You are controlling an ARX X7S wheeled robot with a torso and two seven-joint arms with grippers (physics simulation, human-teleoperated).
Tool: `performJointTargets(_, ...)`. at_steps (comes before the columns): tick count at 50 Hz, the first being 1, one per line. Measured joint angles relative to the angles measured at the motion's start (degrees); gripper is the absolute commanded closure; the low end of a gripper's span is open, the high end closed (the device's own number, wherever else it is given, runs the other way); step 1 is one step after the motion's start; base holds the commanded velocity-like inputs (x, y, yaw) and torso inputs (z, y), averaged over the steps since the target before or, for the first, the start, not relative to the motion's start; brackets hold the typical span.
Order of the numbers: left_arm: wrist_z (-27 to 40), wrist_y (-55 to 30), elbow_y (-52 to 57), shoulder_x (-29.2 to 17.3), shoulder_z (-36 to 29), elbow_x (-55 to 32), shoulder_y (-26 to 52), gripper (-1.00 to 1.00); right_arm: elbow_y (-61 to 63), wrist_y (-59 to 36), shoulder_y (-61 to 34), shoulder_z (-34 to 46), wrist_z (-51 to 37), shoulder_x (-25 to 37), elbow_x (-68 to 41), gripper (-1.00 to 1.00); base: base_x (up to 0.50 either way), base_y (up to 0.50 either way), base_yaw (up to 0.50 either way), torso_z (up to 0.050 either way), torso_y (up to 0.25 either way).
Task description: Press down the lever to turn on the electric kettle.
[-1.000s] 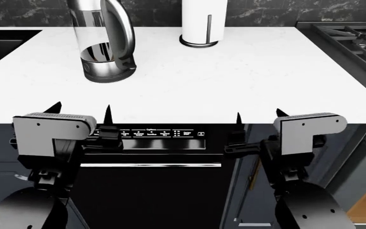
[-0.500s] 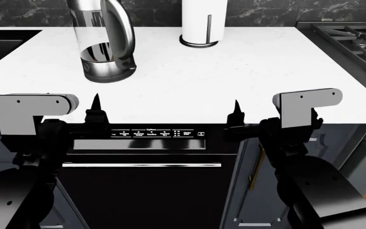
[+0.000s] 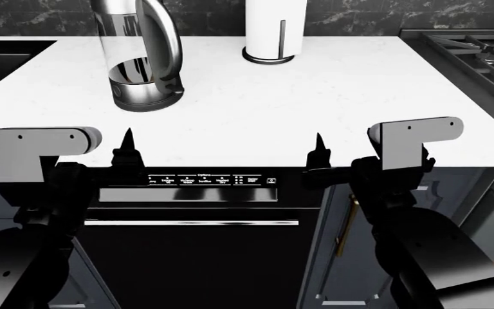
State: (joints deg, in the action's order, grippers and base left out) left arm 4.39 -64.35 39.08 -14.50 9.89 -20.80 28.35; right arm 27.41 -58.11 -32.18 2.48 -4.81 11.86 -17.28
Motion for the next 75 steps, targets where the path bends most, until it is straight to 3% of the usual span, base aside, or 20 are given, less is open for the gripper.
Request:
performJointTargets(15, 0.4, -0.1, -0.2, -0.2, 0.0, -0.4, 0.0, -1.0, -0.4, 0.3, -0.1, 0.2, -0.4, 0.3, -0.3, -1.0, 0.0, 0.02, 0.0, 0.0, 0.0)
performJointTargets(55, 1.1, 0.4, -0.5, -0.9, -0.3, -1.3, -0.8, -1.0, -1.3, -0.4, -0.4, 0.2, -0.8, 0.7, -2.2, -1.0, 0.01, 0.49, 0.0, 0.0, 0.0)
performJointTargets(75, 1.5, 0.7, -0.9, -1.1, -0.6, -1.8, -0.6, -1.0, -1.8, -1.5, -0.8, 0.1, -1.1, 0.8, -3.3, -1.0, 0.29, 0.01, 0.0, 0.0, 0.0)
